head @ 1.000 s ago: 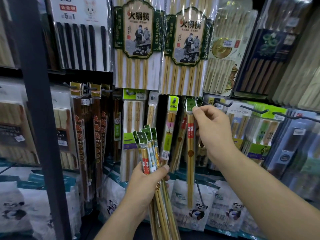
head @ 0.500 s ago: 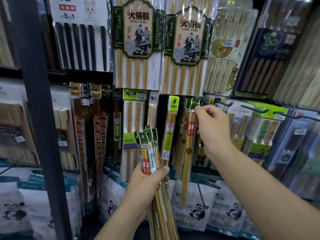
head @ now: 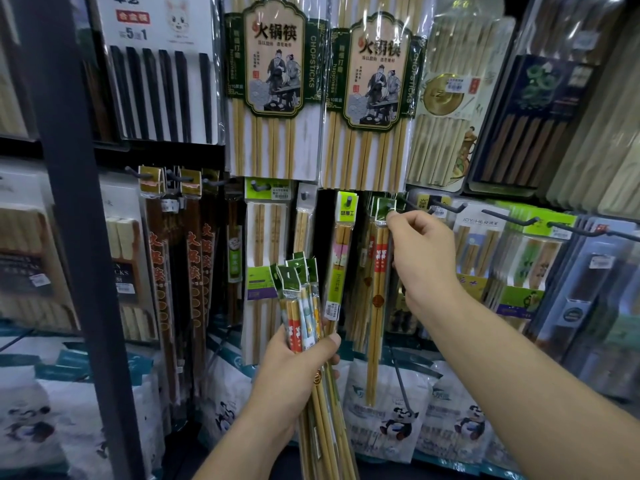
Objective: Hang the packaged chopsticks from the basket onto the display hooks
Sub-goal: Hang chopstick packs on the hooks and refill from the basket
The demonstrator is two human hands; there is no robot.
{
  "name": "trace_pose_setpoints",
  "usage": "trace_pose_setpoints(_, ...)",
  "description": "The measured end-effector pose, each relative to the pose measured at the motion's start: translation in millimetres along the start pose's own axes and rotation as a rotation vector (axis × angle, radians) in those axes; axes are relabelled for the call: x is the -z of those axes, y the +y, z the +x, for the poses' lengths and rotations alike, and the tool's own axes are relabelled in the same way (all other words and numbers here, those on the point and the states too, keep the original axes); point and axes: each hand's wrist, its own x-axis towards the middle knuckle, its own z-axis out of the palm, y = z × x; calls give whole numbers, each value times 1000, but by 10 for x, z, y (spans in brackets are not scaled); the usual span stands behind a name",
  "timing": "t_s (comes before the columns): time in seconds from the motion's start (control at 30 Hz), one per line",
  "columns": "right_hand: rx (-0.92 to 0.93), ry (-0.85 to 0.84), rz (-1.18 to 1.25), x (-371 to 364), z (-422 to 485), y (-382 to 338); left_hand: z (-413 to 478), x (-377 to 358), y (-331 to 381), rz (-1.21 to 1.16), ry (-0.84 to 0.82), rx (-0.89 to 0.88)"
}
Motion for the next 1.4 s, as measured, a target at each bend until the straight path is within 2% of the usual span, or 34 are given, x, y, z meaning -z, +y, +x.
trace_pose_setpoints(0.37, -75, 71, -117, -97, -23, 120, 8, -5, 16, 17, -13, -40)
trace_pose_setpoints(0.43, -94, -31, -152, -58, -200, 153, 11, -6, 16, 14, -18, -27)
trace_pose_setpoints(0.57, -66, -450, -247, -25, -574, 240, 11, -29, 28, 40, -17, -40)
trace_pose_setpoints(0.67, -51, -535, -220, -15, -635, 236, -3, -49, 37, 38, -27, -54)
trace_pose_setpoints(0.93, -8, -507, -236, 40, -559, 204, -38, -69, 47, -13, -80, -59)
trace_pose_setpoints(1.17, 43, -259, -3, 103, -296, -77, 21, -19, 14, -90, -27, -27)
trace_pose_setpoints(1.4, 7, -106, 16, 63, -146, -134, 25, -27, -10, -56, -39, -26)
